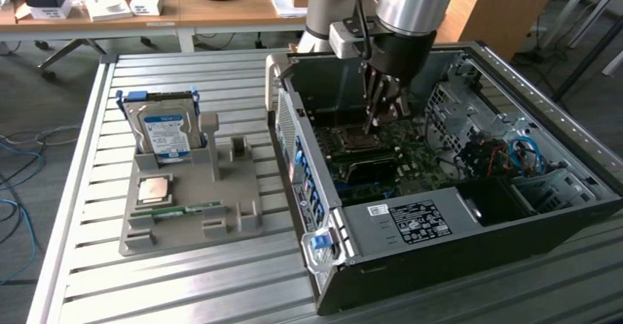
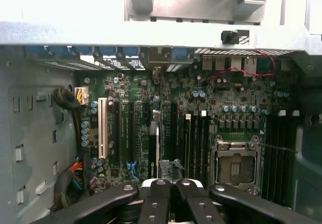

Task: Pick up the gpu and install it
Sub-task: 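Press down on the gpu until it lock into place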

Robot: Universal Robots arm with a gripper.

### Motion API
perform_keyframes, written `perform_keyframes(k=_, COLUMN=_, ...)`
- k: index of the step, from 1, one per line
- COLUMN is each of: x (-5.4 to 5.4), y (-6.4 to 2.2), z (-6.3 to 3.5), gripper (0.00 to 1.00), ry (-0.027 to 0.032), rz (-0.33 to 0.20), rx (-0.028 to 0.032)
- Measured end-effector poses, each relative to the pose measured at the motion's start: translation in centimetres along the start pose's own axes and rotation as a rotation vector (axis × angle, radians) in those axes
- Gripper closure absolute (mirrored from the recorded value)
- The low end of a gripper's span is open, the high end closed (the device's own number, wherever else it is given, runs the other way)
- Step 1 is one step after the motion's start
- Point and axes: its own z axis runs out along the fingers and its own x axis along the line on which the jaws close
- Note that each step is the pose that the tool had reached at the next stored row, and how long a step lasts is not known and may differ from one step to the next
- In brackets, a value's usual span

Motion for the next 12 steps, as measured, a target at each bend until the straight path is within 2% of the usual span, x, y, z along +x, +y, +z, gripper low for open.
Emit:
perform_keyframes(k=5, x=-0.01, y=-0.31, z=0.01, gripper=0.89, ry=-0.0001, rz=0.0, rx=0.0)
perform_keyframes(k=12, x=-0.01, y=-0.31, z=0.01, gripper=0.89, ry=0.0, rz=0.0, rx=0.0)
